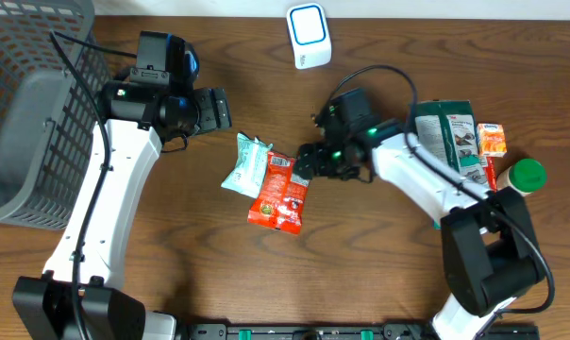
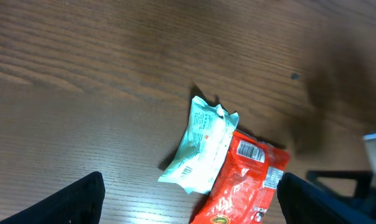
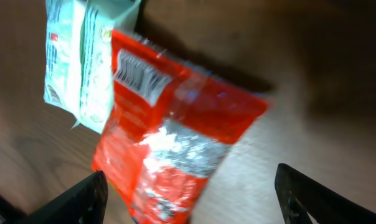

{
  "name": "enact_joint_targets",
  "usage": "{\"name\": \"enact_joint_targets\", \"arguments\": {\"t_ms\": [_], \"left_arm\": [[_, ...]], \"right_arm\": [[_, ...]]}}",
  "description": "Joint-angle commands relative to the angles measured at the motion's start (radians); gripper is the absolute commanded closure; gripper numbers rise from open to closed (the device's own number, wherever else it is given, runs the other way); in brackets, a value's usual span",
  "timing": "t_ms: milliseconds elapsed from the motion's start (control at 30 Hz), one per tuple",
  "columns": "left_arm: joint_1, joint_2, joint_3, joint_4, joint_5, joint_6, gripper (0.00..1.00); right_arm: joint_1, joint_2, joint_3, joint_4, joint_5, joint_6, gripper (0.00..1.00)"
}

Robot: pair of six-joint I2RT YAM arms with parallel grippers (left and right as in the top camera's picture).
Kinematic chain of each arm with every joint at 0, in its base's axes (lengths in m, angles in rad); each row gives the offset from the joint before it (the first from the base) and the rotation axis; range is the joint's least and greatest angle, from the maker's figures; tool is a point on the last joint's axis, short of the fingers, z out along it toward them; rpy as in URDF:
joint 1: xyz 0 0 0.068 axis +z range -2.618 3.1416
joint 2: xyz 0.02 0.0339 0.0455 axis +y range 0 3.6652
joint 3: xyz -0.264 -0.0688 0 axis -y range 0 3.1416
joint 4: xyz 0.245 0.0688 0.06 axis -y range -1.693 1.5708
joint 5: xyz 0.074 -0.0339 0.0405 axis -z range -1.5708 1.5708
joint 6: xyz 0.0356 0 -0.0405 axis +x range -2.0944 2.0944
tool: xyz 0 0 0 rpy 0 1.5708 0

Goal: Scan the item barcode
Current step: 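Move the right gripper left to the red candy bag, then grasp the red candy bag and drag it right with the right gripper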

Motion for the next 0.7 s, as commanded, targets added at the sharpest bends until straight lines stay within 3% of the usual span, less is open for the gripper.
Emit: {"name": "enact_joint_targets", "arguments": {"t_ms": [0,167,333,467,667], "left_arm": [[0.002,-0.006,0.0,-0.002,-0.006,-0.005,0.11],[0.002,-0.006,0.0,-0.002,-0.006,-0.005,0.11],[0.002,-0.006,0.0,-0.002,-0.006,-0.005,0.11],[0.002,-0.006,0.0,-0.002,-0.006,-0.005,0.11],[0.002,-0.006,0.0,-0.002,-0.006,-0.005,0.11]], "right_arm": [[0.084,-0.017,-0.026,0.002,0.092,0.167,0.17],[0.193,-0.017,-0.082,0.042,0.278,0.344,0.2],[0.228,-0.017,-0.113,0.104,0.36,0.35,0.25],[0.228,-0.017,-0.114,0.091,0.433,0.349,0.37],[0.226,-0.017,-0.116,0.012,0.62,0.321,0.45]]}}
